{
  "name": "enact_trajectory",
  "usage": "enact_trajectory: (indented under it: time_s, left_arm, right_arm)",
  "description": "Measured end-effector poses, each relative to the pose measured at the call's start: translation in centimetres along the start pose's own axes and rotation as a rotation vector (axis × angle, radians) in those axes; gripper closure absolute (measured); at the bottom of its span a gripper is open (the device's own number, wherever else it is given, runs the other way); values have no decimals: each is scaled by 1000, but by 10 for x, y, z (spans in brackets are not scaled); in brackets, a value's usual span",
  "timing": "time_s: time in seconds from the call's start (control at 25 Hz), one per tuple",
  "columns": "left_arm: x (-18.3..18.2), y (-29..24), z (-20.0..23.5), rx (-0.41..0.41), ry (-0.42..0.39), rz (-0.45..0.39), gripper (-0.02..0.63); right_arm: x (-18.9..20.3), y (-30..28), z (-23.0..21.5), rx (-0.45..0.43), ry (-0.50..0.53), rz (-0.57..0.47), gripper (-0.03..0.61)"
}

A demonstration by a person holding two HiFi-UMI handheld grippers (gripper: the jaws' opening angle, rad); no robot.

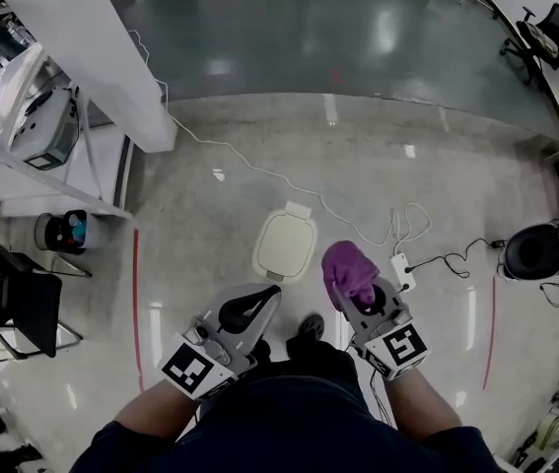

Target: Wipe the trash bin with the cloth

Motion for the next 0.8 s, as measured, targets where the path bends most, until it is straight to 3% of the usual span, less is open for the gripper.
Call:
enact_trajectory:
  time_s: [0.52, 0.8]
  left_arm:
    - [117, -40, 67, -28, -24, -5, 615]
    - [183, -59, 100, -16, -18, -14, 615]
  right_arm:
    - [113, -84, -64, -26, 29, -30, 511]
    - [177, -123, -87, -16, 29, 6, 511]
Point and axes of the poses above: the fingertips, and each gripper's own axes: y backward along the fingers, z to its left, x out of its underside, the point moved 9 cm from there along y, backward along the fingers, and after that the axes turned 8 degrees about -x, right-handed, at the moved point
